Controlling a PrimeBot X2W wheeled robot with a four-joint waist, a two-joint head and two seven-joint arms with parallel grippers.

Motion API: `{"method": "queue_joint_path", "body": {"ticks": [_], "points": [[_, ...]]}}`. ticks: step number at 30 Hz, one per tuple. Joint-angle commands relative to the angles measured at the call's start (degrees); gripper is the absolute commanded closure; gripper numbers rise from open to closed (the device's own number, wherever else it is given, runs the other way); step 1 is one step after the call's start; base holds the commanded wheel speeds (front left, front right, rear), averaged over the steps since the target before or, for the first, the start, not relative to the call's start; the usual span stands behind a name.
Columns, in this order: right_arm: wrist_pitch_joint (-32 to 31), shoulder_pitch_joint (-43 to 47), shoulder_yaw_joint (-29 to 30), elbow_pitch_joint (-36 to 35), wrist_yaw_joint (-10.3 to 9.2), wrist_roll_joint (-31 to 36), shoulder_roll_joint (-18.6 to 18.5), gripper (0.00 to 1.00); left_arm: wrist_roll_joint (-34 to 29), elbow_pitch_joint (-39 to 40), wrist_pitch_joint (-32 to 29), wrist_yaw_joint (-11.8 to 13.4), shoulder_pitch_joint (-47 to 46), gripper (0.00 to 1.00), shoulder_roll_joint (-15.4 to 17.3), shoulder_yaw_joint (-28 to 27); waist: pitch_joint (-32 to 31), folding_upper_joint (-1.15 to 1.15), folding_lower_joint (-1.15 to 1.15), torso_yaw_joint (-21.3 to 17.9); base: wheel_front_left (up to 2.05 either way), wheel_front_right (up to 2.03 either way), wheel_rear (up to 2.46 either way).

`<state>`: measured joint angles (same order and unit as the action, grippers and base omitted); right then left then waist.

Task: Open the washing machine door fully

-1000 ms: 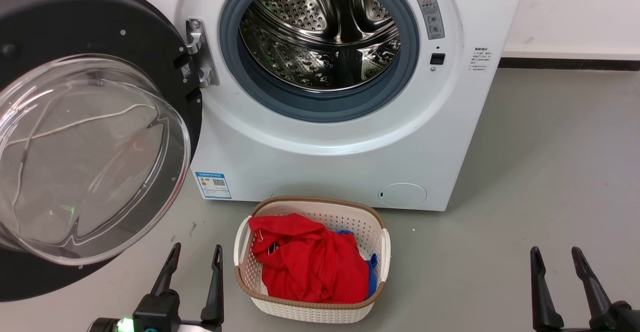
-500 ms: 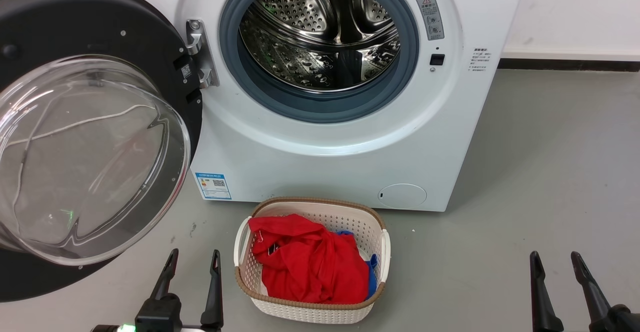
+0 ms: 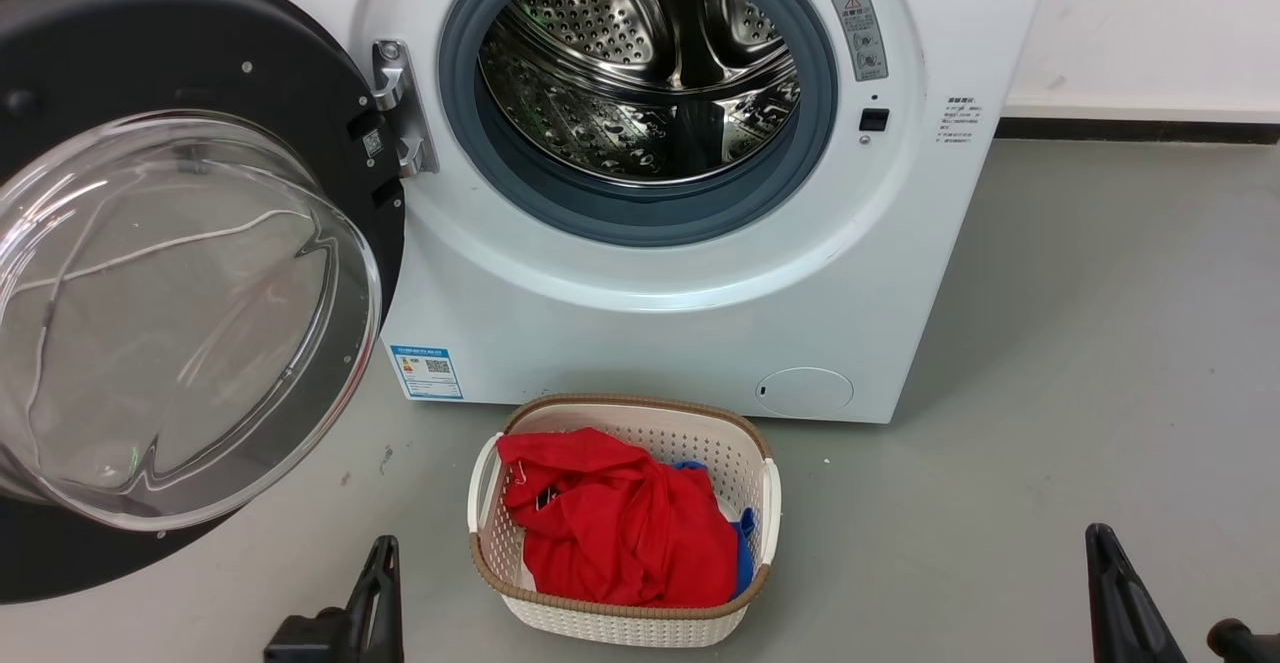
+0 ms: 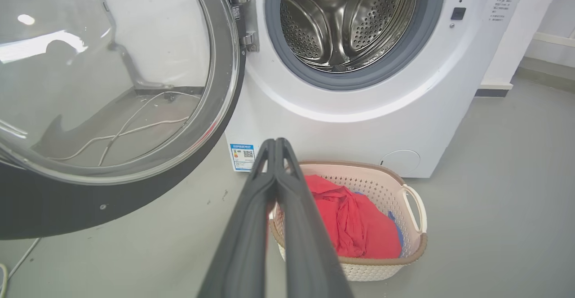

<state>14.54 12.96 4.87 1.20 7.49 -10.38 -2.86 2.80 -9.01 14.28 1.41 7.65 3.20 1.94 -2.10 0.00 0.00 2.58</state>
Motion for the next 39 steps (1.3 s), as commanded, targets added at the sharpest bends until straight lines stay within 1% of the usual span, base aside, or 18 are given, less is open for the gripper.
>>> {"method": "queue_joint_path", "body": {"ticks": [1, 10, 20, 39], "points": [[-0.31, -0.92, -0.14, -0.59, 0.00, -2.72, -0.19, 1.00, 2.55, 0.49, -0.54, -0.38, -1.43, 1.00, 0.12, -0.60, 0.03, 0.00, 0.00, -0.03, 0.00, 0.00, 0.00], [-2.39, -3.37, -0.59, 1.15, 0.00, -13.24, -0.77, 1.00, 13.44, 0.03, -2.95, -1.44, -2.88, 1.00, 0.07, -1.44, 0.20, 0.00, 0.00, -0.22, 0.00, 0.00, 0.00], [-4.51, -5.67, -0.94, 2.76, 0.00, -23.52, -1.19, 1.00, 24.22, -0.53, -5.37, -2.52, -4.43, 1.00, 0.02, -2.35, 0.38, 0.00, 0.00, -0.43, 0.00, 0.00, 0.00], [-8.15, -9.34, -1.20, 5.33, 0.00, -39.90, -1.61, 1.00, 41.61, -1.67, -9.48, -4.25, -7.06, 1.00, -0.05, -3.98, 0.74, 0.00, 0.00, -0.83, 0.00, 0.00, 0.00]]}}
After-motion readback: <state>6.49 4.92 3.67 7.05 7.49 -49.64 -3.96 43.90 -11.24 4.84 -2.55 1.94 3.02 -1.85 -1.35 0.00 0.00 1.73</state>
